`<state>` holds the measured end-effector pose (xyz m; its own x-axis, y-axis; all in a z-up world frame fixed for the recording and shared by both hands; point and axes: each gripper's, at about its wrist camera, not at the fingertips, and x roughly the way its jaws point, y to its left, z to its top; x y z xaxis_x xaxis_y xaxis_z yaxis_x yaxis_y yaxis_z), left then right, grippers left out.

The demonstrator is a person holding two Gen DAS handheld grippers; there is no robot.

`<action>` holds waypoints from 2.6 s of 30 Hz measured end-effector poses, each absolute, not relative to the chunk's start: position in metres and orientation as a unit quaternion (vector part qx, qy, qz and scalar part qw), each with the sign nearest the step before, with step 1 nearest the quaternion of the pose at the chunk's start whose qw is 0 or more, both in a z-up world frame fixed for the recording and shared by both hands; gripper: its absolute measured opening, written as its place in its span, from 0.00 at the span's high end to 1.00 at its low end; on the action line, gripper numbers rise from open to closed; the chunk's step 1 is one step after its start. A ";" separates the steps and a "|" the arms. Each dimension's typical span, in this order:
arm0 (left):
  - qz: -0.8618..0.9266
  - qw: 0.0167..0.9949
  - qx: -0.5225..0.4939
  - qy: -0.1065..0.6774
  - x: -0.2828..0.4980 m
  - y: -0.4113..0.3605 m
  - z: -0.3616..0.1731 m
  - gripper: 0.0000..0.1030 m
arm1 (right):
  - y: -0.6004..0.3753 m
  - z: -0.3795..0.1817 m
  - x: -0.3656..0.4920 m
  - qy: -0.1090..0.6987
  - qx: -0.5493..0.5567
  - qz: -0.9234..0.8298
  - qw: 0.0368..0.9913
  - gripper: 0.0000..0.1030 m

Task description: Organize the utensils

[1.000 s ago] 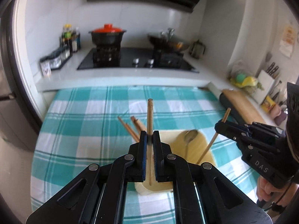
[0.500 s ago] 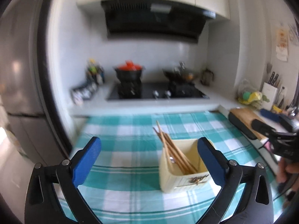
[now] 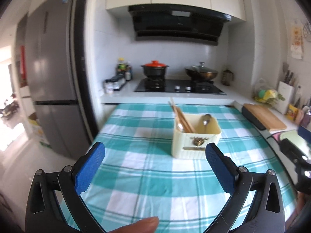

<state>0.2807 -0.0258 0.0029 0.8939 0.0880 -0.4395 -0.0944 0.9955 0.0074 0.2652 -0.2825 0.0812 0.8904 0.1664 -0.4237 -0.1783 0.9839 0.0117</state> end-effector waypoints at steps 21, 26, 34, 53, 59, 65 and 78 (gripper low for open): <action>0.033 0.972 0.006 0.233 0.223 -0.034 0.019 0.00 | -0.272 0.112 0.195 0.205 -0.025 0.060 0.976 0.00; 0.037 0.973 0.002 0.226 0.220 -0.032 0.024 0.00 | -0.269 0.114 0.193 0.202 -0.025 0.066 0.977 0.00; 0.046 0.974 0.016 0.219 0.216 -0.037 0.029 0.00 | -0.269 0.113 0.194 0.204 -0.024 0.070 0.976 0.00; 0.051 0.975 0.017 0.214 0.212 -0.036 0.032 0.00 | -0.263 0.116 0.185 0.193 -0.030 0.075 0.978 0.00; 0.051 0.975 0.018 0.213 0.212 -0.037 0.032 0.00 | -0.263 0.116 0.184 0.193 -0.030 0.075 0.978 0.00; 0.051 0.976 0.017 0.213 0.212 -0.036 0.032 0.00 | -0.263 0.117 0.184 0.194 -0.029 0.077 0.978 0.00; 0.051 0.975 0.018 0.214 0.212 -0.037 0.032 0.00 | -0.261 0.118 0.182 0.194 -0.030 0.078 0.978 0.00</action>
<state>0.2119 -0.0368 0.0318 0.9031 0.1076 -0.4157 -0.0921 0.9941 0.0573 0.1818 -0.2614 0.1177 0.9130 0.1404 -0.3831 -0.1634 0.9862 -0.0279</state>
